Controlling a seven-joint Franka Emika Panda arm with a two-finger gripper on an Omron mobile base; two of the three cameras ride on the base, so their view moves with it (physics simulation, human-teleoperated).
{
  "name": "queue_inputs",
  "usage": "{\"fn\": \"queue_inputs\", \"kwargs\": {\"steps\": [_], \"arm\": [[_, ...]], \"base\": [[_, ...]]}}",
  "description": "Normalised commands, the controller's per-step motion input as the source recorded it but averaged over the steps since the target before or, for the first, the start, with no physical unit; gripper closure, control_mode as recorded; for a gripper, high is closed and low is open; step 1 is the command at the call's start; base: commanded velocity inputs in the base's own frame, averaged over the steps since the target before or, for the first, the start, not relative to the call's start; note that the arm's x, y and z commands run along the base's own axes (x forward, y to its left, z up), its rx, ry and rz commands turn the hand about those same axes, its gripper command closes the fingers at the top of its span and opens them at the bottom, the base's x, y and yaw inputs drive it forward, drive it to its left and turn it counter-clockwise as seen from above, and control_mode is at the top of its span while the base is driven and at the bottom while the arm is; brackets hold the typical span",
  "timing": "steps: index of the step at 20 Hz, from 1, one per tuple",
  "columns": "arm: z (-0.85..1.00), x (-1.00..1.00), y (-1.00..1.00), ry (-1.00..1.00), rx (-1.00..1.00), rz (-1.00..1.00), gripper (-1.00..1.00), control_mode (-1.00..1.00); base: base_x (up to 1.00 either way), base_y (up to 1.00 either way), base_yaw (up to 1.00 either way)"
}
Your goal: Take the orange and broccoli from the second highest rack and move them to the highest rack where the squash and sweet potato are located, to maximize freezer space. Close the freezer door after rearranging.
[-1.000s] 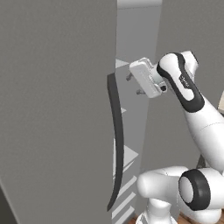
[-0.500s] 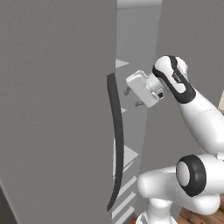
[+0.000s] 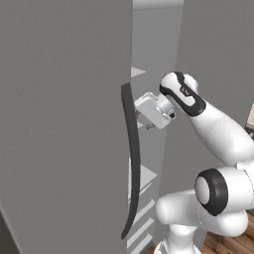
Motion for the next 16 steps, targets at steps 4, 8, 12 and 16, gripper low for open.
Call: {"fn": "queue_inputs", "kwargs": {"steps": [4,8,12,16], "arm": [[-0.3,0.09,0.3,-0.14,0.0,0.0,-1.0,-1.0],[-0.18,0.31,0.19,0.0,0.0,0.0,-1.0,-1.0],[-0.13,0.47,0.16,0.0,0.0,0.0,-1.0,-1.0],[-0.14,0.51,0.14,0.0,0.0,0.0,-1.0,-1.0]], "base": [[0.0,0.0,0.0],[0.0,0.0,0.0],[0.0,0.0,0.0],[0.0,0.0,0.0]]}}
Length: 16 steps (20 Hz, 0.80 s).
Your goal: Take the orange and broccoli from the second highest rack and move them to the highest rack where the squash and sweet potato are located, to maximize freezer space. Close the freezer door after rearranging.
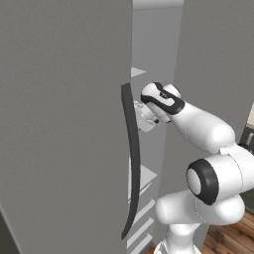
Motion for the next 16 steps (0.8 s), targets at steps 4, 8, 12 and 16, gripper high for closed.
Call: {"fn": "queue_inputs", "kwargs": {"steps": [4,8,12,16], "arm": [[-0.2,0.25,0.25,0.0,0.0,0.0,-1.0,-1.0],[-0.24,0.16,0.39,0.0,0.0,0.0,-1.0,-1.0],[-0.23,0.23,0.36,0.01,0.0,0.0,-1.0,-1.0],[-0.23,0.24,0.21,0.01,0.0,0.0,-1.0,-1.0]], "base": [[0.0,0.0,0.0],[0.0,0.0,0.0],[0.0,0.0,0.0],[0.0,0.0,0.0]]}}
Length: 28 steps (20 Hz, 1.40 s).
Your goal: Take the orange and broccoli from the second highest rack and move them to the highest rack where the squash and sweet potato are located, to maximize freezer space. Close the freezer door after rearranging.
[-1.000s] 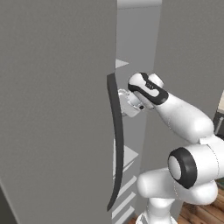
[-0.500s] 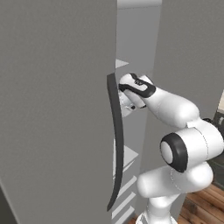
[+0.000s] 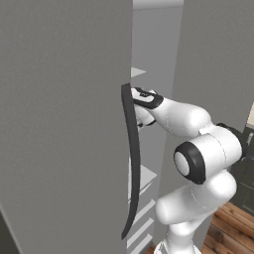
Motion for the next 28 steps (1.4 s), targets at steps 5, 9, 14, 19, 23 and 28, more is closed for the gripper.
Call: {"fn": "queue_inputs", "kwargs": {"steps": [5,9,14,19,23,28], "arm": [[-0.27,0.24,0.14,0.04,0.0,0.0,-1.0,-1.0],[-0.22,0.31,0.16,0.01,0.0,0.0,-1.0,-1.0],[-0.16,0.3,0.16,0.0,0.0,0.0,-1.0,-1.0],[-0.27,0.2,0.22,0.0,0.0,0.0,-1.0,-1.0],[-0.46,0.16,0.26,0.05,-0.01,0.0,-1.0,-1.0],[-0.52,0.02,0.25,0.01,-0.04,0.0,-1.0,-1.0]], "base": [[0.0,0.0,0.0],[0.0,0.0,0.0],[0.0,0.0,0.0],[0.0,0.0,0.0],[0.0,0.0,0.0],[0.0,0.0,0.0]]}}
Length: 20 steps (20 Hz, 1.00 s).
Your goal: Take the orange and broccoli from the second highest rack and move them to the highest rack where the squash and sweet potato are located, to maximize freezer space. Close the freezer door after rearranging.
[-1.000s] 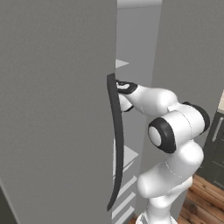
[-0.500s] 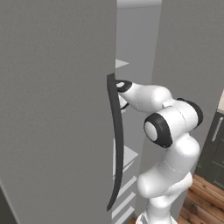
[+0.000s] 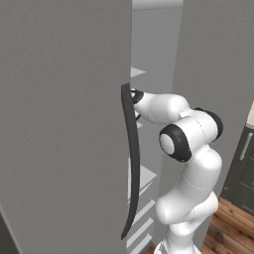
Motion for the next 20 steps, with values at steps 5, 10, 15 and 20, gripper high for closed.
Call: {"fn": "queue_inputs", "kwargs": {"steps": [5,10,15,20], "arm": [[-0.51,-0.16,0.18,0.0,-0.05,0.0,-1.0,-1.0],[-0.41,-0.34,0.01,-0.02,0.0,0.0,-1.0,-1.0],[-0.33,-0.38,0.0,-0.07,0.0,0.04,-1.0,-1.0],[-0.37,-0.24,0.08,-0.03,0.0,0.01,1.0,-1.0]], "base": [[0.0,0.0,0.0],[0.0,0.0,0.0],[0.0,0.0,0.0],[0.0,0.0,0.0]]}}
